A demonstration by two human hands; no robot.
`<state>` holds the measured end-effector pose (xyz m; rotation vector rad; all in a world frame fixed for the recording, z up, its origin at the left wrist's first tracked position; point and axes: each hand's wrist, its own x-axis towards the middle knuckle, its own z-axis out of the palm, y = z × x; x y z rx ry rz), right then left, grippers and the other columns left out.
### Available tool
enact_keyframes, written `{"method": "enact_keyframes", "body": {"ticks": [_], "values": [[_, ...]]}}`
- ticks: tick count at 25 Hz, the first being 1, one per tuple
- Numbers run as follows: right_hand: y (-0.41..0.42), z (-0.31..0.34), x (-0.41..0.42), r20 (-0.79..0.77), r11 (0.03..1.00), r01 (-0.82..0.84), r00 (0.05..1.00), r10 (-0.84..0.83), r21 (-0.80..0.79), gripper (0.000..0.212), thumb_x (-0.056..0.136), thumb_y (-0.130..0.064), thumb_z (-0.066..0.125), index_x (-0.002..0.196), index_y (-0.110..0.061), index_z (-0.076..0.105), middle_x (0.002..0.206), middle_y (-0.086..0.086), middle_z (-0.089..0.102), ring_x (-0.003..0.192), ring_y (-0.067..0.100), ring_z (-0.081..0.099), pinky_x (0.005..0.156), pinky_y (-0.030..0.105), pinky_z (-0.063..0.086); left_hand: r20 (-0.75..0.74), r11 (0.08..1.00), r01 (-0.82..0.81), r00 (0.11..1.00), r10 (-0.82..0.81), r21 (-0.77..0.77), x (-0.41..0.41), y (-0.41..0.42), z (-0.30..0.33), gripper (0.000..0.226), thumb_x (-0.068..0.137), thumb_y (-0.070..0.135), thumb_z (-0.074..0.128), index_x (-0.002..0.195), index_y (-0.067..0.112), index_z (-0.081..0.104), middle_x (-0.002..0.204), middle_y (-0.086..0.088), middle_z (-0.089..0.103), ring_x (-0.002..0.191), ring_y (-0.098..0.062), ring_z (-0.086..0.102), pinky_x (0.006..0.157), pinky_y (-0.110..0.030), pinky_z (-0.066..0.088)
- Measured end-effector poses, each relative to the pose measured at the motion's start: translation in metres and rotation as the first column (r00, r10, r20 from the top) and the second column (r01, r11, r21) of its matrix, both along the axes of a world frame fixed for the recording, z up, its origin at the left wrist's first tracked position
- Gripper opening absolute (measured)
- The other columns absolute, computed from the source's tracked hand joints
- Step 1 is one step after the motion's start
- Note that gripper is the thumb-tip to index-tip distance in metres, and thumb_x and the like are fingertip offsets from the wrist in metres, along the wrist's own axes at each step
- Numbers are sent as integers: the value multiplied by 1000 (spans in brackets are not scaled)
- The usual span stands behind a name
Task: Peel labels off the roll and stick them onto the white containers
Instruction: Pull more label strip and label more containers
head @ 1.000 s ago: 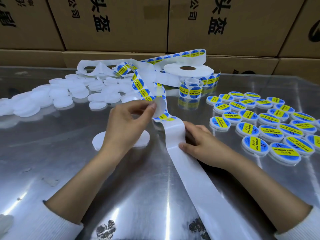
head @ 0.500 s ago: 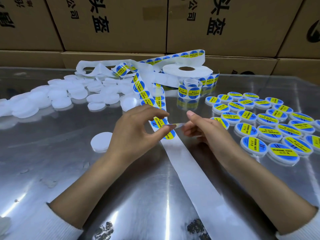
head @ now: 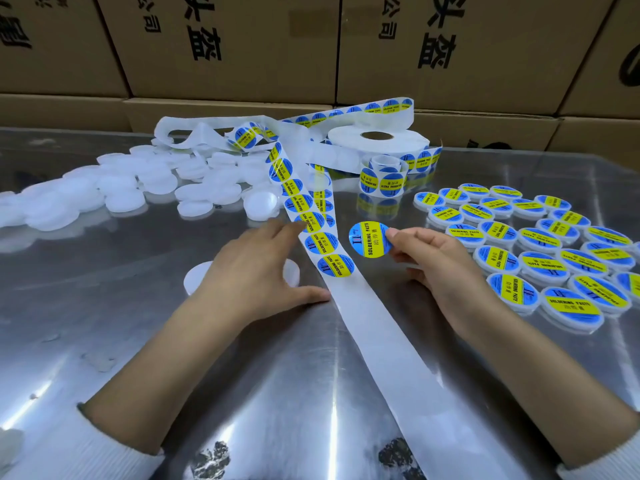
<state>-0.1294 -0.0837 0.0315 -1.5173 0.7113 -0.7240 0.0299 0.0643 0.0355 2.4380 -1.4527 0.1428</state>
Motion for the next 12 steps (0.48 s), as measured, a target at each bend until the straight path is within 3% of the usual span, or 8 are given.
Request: {"method": "enact_keyframes", "body": {"ticks": [3,6,9,12], "values": [[3,0,1,-21,998,-34,999,33,-47,20,87,-30,64,71,-18,66,70,-4,59,75,9,51,73,23,38,-37,968,-210,975,217,141,8,2,1,101,54,83,57,134,26,36,125,0,46,118,-24,47,93,-40,45],[3,-2,1,-21,996,-61,998,60,-62,18,86,-28,64,75,-14,66,77,6,58,79,14,49,76,29,37,-89,962,-206,970,224,179,12,0,2,76,60,76,61,110,20,53,107,-1,50,107,-21,51,88,-37,45],[2,-2,1,-28,995,-89,996,88,-53,16,86,-28,65,74,-17,68,86,12,64,83,17,52,79,31,38,-171,997,-80,982,80,8,8,-1,2,58,67,57,73,112,25,54,106,3,46,104,-20,51,87,-36,45],[4,-2,1,22,989,-144,989,144,24,17,83,-30,66,70,-20,70,87,8,68,85,17,56,78,29,43,-147,948,107,977,-157,-298,-3,-5,3,68,72,33,77,133,23,46,118,1,48,109,-18,51,87,-40,46]]}}
